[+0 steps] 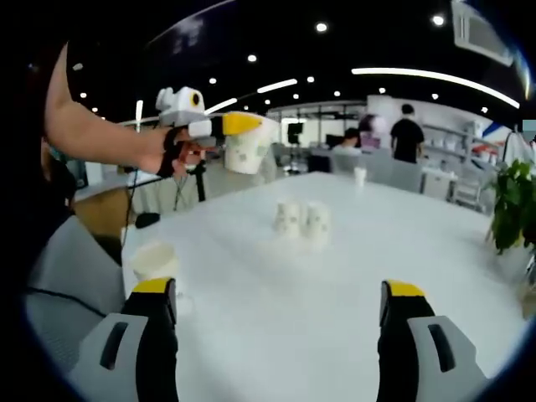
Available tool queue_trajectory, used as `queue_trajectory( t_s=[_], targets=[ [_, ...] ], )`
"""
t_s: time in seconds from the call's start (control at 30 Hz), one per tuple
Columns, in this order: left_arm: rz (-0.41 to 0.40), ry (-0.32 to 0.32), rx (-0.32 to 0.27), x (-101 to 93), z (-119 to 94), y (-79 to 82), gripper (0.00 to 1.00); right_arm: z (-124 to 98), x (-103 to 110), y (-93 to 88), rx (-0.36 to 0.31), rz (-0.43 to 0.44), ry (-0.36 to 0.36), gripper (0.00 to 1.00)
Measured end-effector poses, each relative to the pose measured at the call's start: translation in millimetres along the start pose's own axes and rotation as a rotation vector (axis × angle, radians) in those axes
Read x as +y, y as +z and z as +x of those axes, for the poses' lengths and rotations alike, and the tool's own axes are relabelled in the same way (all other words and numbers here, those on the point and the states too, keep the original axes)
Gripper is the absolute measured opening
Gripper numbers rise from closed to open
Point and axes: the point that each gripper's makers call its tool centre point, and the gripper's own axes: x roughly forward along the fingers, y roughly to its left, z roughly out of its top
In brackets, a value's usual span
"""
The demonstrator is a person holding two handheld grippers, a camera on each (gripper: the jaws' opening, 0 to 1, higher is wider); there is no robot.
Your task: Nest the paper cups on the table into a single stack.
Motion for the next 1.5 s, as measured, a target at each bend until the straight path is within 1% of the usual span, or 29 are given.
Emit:
queue_trajectory(
  t_s=[0.3,0.57,0.63,0.7,0.77,1.0,1.23,1.5],
  targets=[
    [0.000,0.008,-0.007,-10.2,-11.7,-0.2,0.39,-3.3,5.2,6.0,-0.016,-0.009,0.005,1.00],
    [-0.006,0.012,-0.017,-17.9,-22.7,2.0,0.40,-4.6,10.0,8.5,-0.024,-0.008,0.009,1.00],
    [-0.005,0.013,-0.018,-20.5,-25.8,2.1,0.40,-4.9,10.7,6.5,-0.016,-0.008,0.011,1.00],
    [-0.029,0.015,-0.030,-23.3,-29.8,3.5,0.40,-5.8,11.3,6.1,-0.016,-0.008,0.011,1.00],
    [-0.016,0.015,-0.029,-27.3,-33.4,2.8,0.39,-6.8,12.5,6.0,-0.014,-0.007,0.011,1.00],
    [-0.030,0.016,-0.027,-34.9,-42.8,-2.2,0.39,-8.4,14.4,5.6,-0.013,-0.007,0.014,1.00],
    [-0.051,0.012,-0.029,-49.8,-50.9,-6.2,0.39,-8.5,16.6,7.1,-0.019,-0.011,0.015,1.00],
    [-0.074,-0.004,-0.044,-64.3,-56.7,-3.5,0.39,-8.3,19.2,13.1,-0.033,-0.013,0.019,1.00]
  ],
)
